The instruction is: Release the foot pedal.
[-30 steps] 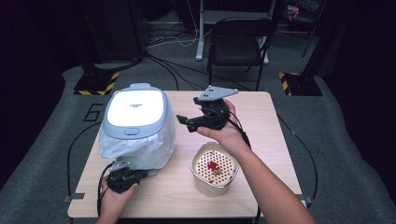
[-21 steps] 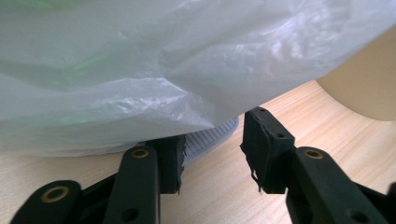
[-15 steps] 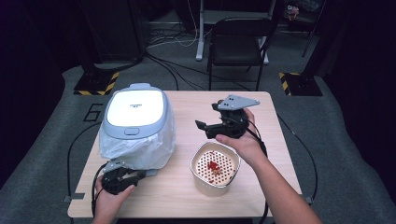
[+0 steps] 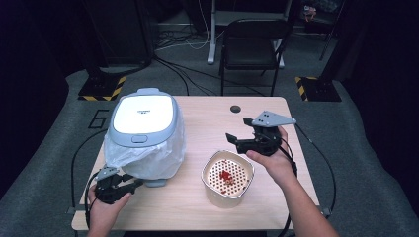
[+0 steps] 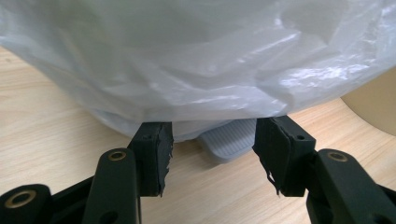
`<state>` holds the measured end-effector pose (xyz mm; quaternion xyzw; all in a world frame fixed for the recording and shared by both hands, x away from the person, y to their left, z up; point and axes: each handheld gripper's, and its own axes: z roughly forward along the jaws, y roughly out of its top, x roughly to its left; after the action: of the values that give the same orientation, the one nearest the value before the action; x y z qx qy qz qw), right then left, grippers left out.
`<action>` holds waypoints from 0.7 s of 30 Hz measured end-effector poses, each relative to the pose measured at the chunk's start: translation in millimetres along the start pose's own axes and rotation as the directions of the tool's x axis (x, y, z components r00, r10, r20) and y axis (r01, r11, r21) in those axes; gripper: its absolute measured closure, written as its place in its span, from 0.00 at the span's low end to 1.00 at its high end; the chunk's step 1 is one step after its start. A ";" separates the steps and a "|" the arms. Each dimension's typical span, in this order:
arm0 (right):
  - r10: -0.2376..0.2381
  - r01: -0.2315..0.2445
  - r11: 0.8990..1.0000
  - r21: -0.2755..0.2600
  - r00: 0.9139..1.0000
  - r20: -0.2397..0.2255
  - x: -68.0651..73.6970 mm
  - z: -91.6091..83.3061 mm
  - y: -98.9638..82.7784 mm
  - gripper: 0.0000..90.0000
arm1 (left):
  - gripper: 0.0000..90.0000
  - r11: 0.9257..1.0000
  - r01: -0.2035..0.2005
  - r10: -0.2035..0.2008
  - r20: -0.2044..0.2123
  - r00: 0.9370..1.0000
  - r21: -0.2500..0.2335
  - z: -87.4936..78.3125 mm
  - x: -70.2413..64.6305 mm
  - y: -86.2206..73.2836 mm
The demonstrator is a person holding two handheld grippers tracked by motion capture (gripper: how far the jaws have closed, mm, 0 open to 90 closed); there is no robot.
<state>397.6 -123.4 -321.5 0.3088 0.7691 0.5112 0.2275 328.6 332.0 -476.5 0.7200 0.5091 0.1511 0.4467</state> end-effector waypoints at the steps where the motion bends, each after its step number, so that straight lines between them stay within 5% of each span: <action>1: -0.001 0.001 1.000 -0.001 1.000 0.008 -1.1 -1.9 -2.8 0.22 | 0.52 0.999 -0.049 0.049 -0.020 0.999 0.000 -2.1 4.9 0.3; 12: 0.064 -0.065 0.998 0.013 0.993 0.097 -19.1 -14.7 -37.6 0.23 | 0.52 0.999 0.014 -0.017 -0.073 0.997 -0.052 -20.6 24.8 0.2; 21: 0.110 -0.121 0.992 0.040 0.974 0.199 -37.0 -27.2 -74.1 0.24 | 0.49 0.998 0.030 -0.036 -0.120 0.992 -0.056 -22.4 40.9 -4.1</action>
<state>387.6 -188.4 -378.8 0.4078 0.7367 0.4704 0.2640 329.0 378.9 -477.0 0.6888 0.5426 0.2007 0.4369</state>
